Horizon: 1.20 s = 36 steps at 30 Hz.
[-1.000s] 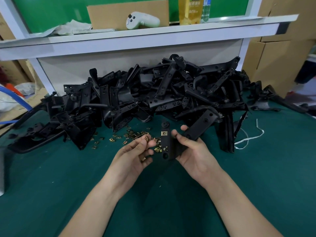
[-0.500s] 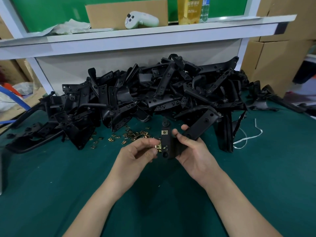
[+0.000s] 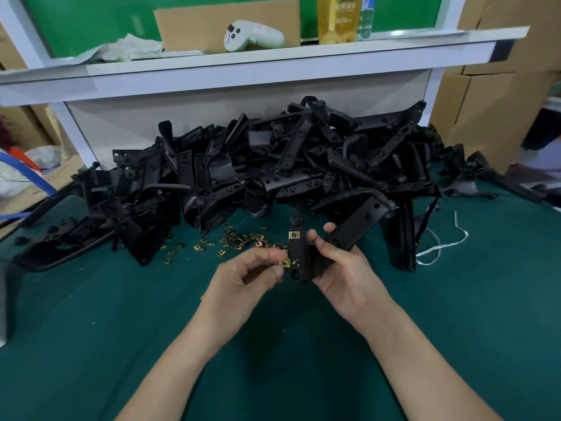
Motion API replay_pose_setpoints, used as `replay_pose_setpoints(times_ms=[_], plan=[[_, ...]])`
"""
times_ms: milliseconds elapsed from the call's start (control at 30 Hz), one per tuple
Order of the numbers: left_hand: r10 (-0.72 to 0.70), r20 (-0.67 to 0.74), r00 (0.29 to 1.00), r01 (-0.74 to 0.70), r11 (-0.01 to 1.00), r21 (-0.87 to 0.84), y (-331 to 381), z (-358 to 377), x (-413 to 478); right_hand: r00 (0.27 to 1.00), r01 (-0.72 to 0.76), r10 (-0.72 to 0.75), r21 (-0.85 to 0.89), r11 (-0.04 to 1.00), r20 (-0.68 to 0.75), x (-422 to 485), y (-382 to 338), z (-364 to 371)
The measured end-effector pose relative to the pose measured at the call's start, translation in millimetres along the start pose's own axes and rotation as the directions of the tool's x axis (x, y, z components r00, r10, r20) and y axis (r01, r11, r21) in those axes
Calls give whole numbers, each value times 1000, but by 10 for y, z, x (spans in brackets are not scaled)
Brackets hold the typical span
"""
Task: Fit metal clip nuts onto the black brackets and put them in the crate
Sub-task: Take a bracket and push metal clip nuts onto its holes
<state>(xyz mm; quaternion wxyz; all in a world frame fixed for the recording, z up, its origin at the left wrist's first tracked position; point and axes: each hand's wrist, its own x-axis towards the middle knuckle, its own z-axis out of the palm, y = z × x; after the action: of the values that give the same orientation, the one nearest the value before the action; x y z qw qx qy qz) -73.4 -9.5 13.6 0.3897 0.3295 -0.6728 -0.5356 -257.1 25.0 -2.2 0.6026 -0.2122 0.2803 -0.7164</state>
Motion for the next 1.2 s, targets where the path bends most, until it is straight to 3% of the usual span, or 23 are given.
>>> replay_pose_setpoints(times_ms=[1200], plan=[[-15,-72,997,18,999,41,-6,61,-40,1000,-22,22,15,1000,-3,-10,37,9]])
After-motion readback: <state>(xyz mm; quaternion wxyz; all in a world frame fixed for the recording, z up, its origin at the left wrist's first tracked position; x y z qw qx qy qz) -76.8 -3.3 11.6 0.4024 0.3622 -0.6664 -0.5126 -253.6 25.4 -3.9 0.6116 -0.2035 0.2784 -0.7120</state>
